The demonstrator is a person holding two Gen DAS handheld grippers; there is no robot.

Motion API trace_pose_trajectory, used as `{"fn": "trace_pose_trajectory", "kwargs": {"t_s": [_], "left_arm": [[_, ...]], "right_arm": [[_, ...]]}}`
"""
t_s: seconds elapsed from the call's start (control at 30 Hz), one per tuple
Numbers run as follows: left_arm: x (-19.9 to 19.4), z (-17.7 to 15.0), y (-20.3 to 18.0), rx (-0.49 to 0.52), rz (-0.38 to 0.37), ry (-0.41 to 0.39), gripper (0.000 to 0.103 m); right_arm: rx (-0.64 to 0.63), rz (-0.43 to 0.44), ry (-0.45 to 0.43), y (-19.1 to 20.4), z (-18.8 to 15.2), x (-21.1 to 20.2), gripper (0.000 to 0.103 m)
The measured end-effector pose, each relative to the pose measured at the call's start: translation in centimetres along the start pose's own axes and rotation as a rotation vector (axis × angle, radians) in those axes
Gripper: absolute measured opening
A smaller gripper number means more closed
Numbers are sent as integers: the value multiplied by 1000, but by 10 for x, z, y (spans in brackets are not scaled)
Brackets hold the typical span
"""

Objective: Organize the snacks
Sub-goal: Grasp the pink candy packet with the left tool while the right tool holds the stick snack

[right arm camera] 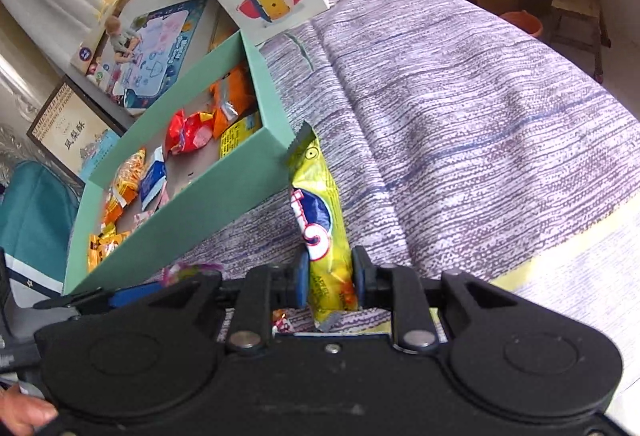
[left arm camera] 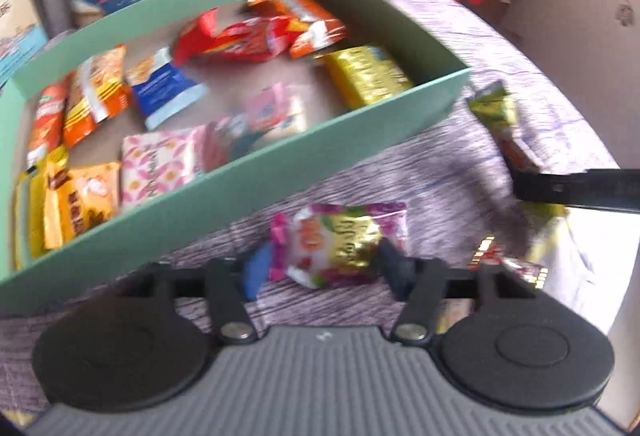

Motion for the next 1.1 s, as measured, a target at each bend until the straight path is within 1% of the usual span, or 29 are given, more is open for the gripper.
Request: {"fn": "trace_pose_trajectory", "kwargs": {"t_s": [0.03,0.1,0.13,0.2,0.27,0.3,0.33,0.37,0.4,0.43,0.5,0.53,0.63,0.7,0.77,0.83,0.9,0.97,1.0,1.03,1.1], "left_arm": [[-2,0,0,-2,-8,8,14],[-4,-2,-1,-5,-5,13,0],[-6,-3,-2,3,2,9,0],[-9,-6,-5,13,-16,10,0],[-9,-9,-6,13,-26,12,5],[-11,-9,-7,14,-25,3,12],[-15,-11,-10,25,-25,-14,24],[-17,-9,-12,43,-25,-27,33],[-19,-7,-15,64,-26,-34,52],[-21,-6,-19,90,-27,-44,58],[-22,-2,-29,189,-22,-62,60],[-20,0,-34,249,-26,-55,63],[-9,0,-41,427,-34,-19,63],[-2,-1,-45,528,-49,9,63],[7,-2,-48,603,-56,19,63],[13,3,-55,646,-80,4,64],[18,10,-63,644,-105,15,64],[24,17,-69,596,-140,49,53],[25,20,-71,562,-153,62,45],[26,22,-70,519,-149,69,42],[28,25,-66,385,-127,72,41]], "right_arm": [[3,3,0,-1,0,0,22],[7,11,-3,-1,2,1,21],[7,15,-5,0,3,1,21],[4,19,-8,2,4,0,21],[2,24,-10,4,4,0,21],[1,26,-11,6,4,-1,21],[1,27,-12,6,3,-2,22],[2,28,-12,6,3,-2,22],[4,28,-12,5,3,-2,22],[7,26,-11,4,3,-2,22],[17,25,-13,2,2,-3,22],[22,25,-15,0,1,-3,22],[44,31,-17,-3,0,-5,22],[56,33,-19,-4,-1,-5,22],[66,32,-16,-6,-1,-4,22],[80,35,-16,-8,-2,-1,22],[104,39,-19,-9,-4,1,22],[123,49,-22,-12,-4,3,22],[129,54,-26,-13,-3,3,22],[132,57,-30,-13,-2,4,22],[139,66,-36,-15,0,5,22]]}}
Point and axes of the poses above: each gripper's, at about its wrist camera, not at the fingertips, and x roughly the way its jaws point, y to its left, z to its top, the point moved 7 cm from there along x, roughly the way its jaws point, and after that the axes turned 2 degrees about -x, right-handed, at the moved point
